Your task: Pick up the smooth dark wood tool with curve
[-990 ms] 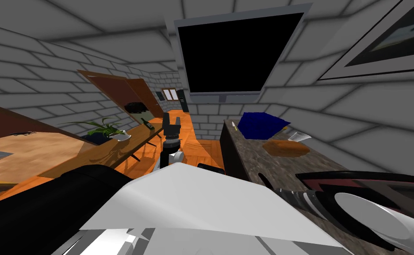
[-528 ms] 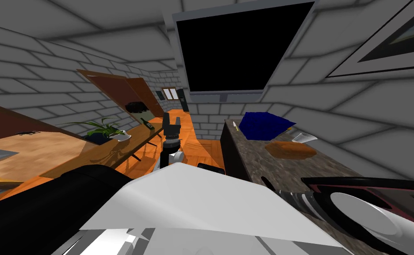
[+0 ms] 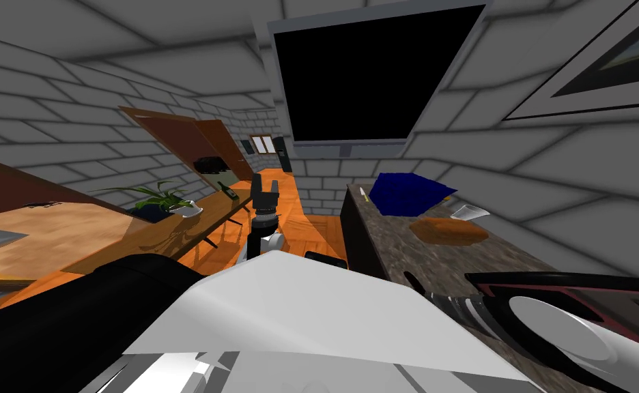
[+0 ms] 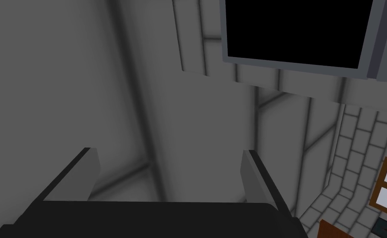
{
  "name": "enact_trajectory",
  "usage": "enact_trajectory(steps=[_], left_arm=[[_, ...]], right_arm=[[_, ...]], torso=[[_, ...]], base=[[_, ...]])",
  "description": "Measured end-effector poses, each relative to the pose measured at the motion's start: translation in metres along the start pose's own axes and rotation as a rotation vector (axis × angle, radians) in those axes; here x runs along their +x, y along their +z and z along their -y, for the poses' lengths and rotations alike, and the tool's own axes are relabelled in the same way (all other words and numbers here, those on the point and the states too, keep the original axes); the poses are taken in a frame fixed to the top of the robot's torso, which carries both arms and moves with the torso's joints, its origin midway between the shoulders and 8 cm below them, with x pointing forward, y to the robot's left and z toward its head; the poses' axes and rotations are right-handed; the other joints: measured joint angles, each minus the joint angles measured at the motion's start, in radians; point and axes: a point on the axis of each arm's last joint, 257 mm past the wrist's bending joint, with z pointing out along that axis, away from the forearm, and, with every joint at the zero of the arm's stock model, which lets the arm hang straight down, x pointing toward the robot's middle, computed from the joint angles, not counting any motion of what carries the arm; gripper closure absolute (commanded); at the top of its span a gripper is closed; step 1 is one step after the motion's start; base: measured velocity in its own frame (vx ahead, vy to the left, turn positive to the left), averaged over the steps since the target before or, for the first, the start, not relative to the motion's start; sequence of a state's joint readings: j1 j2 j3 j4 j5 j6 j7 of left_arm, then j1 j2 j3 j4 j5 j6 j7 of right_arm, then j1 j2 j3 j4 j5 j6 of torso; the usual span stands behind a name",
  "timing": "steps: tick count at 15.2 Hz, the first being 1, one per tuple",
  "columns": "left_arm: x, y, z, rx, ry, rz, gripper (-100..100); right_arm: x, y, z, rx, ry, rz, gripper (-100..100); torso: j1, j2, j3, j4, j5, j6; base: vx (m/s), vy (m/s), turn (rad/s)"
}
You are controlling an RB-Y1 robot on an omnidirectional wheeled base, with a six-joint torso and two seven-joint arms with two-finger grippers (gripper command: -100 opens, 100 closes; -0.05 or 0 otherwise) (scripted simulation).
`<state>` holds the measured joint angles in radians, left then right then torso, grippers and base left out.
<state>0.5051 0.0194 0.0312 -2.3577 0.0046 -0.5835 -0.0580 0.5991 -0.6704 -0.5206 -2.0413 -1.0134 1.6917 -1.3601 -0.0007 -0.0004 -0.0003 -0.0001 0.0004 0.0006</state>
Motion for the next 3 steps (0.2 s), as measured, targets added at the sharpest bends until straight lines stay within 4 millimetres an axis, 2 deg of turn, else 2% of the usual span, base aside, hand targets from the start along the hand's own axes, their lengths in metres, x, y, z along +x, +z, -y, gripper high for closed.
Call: enact_trajectory(steps=[3], left_arm=[[0.0000, 0.0000, 0.0000, 0.000, 0.000, 0.000, 0]], right_arm=[[-0.0006, -0.0115, 0.0053, 0.000, -0.001, 0.005, 100]], torso=[[-0.002, -0.001, -0.001, 0.000, 0.000, 0.000]], base=[[0.020, -0.034, -0.008]])
